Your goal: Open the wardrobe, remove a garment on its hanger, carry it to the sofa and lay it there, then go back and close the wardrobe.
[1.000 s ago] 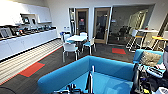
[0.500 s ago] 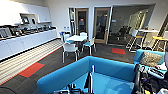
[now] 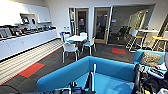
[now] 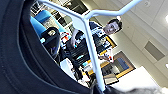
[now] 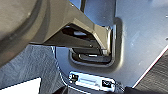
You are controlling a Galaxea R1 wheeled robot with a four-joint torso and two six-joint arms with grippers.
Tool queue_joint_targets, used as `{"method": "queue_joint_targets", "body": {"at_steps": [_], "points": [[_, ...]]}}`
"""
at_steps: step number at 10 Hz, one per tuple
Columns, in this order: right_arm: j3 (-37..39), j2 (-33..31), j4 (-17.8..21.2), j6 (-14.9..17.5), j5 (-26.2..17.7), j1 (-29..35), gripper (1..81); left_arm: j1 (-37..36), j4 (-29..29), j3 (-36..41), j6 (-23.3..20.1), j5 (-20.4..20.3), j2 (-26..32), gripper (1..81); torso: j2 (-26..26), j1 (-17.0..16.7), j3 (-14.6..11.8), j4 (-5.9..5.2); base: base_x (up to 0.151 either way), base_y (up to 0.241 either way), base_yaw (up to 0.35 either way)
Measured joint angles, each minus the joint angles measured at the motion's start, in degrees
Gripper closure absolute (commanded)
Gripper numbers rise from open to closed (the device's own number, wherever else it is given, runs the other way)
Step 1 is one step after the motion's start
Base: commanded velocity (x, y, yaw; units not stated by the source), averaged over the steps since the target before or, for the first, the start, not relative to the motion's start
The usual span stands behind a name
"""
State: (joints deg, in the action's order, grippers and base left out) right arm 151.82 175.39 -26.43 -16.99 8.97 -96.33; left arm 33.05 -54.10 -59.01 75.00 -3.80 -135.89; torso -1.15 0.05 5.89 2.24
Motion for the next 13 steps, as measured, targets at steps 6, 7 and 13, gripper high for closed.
{"method": "queue_joint_targets", "body": {"at_steps": [6,7,13], "points": [[0.0,-1.5,0.2,-0.7,0.2,0.9,1.0,-9.2,3.3,-4.1,1.9,-1.0,-3.7,81.1,0.0,0.0,0.4,0.00,0.000,0.000,0.000],[0.0,-2.3,0.3,-1.1,0.5,2.0,1.0,-10.3,3.6,-5.0,3.2,-1.0,-4.5,81.1,0.0,0.0,1.6,0.00,0.000,0.000,0.000],[-0.1,-2.1,0.5,-1.0,0.8,3.4,1.0,-16.1,4.1,-10.7,7.9,-0.4,-10.0,81.1,0.1,0.0,10.5,0.00,0.000,0.000,0.000]]}}
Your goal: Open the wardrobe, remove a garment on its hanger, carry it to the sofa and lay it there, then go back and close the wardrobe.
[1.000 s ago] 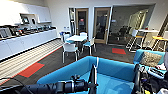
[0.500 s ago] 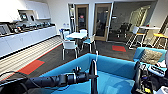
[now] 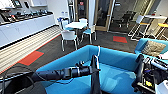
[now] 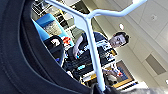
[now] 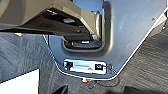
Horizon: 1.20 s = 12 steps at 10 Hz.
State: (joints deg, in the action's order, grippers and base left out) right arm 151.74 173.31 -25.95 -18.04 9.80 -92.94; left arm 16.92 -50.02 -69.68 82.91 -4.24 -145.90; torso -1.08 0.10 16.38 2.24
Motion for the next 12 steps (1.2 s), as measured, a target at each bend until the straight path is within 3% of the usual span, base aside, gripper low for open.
{"method": "queue_joint_targets", "body": {"at_steps": [2,7,12], "points": [[0.0,0.0,0.0,0.0,0.2,0.3,1.0,-2.0,0.0,-1.8,2.1,-0.7,-2.7,81.1,0.0,0.0,0.0,0.00,0.000,0.000,0.000],[0.0,0.6,0.0,0.0,-0.3,0.8,1.0,-3.4,0.1,-11.0,7.3,-6.1,2.7,81.1,0.0,0.0,0.0,0.00,0.000,0.000,0.000],[0.0,0.6,0.0,0.0,-0.4,0.7,1.0,-8.1,0.1,-15.7,10.4,-9.1,2.4,81.1,0.0,0.0,0.0,0.00,0.000,0.000,0.000]]}}
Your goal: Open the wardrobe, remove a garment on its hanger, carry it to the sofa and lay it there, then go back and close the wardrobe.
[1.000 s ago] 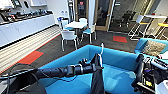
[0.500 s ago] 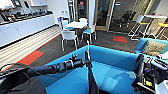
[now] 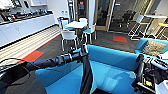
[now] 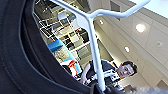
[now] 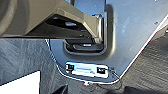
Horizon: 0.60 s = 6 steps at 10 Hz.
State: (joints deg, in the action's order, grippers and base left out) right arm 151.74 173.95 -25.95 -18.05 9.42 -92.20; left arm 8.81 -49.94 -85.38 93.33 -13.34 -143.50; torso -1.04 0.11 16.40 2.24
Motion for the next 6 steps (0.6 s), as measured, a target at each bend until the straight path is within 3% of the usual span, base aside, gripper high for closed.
{"method": "queue_joint_targets", "body": {"at_steps": [6], "points": [[0.0,0.0,0.0,0.0,0.0,0.0,1.0,-1.2,0.6,-3.5,1.0,0.0,-4.0,81.1,0.0,0.0,0.0,0.00,0.000,0.000,0.000]]}}
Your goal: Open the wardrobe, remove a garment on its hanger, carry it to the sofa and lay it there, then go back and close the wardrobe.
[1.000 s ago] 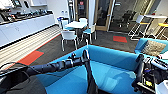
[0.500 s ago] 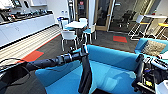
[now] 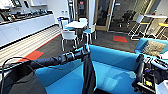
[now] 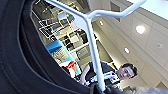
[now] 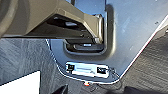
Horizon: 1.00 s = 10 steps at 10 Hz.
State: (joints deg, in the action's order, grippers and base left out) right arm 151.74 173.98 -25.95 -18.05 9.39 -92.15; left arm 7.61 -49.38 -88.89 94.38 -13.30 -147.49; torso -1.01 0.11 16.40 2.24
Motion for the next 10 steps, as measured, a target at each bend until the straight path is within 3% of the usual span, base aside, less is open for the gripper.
{"method": "queue_joint_targets", "body": {"at_steps": [6,10], "points": [[0.0,0.1,0.0,0.0,0.0,0.1,1.0,-1.0,0.3,-0.9,0.1,0.7,-13.0,81.1,0.0,0.0,0.0,0.00,0.000,0.000,0.000],[0.0,0.1,0.0,0.0,0.0,0.2,1.0,-3.4,2.1,-4.3,0.3,0.9,-16.2,81.1,0.0,0.0,0.0,0.00,0.000,0.000,0.000]]}}
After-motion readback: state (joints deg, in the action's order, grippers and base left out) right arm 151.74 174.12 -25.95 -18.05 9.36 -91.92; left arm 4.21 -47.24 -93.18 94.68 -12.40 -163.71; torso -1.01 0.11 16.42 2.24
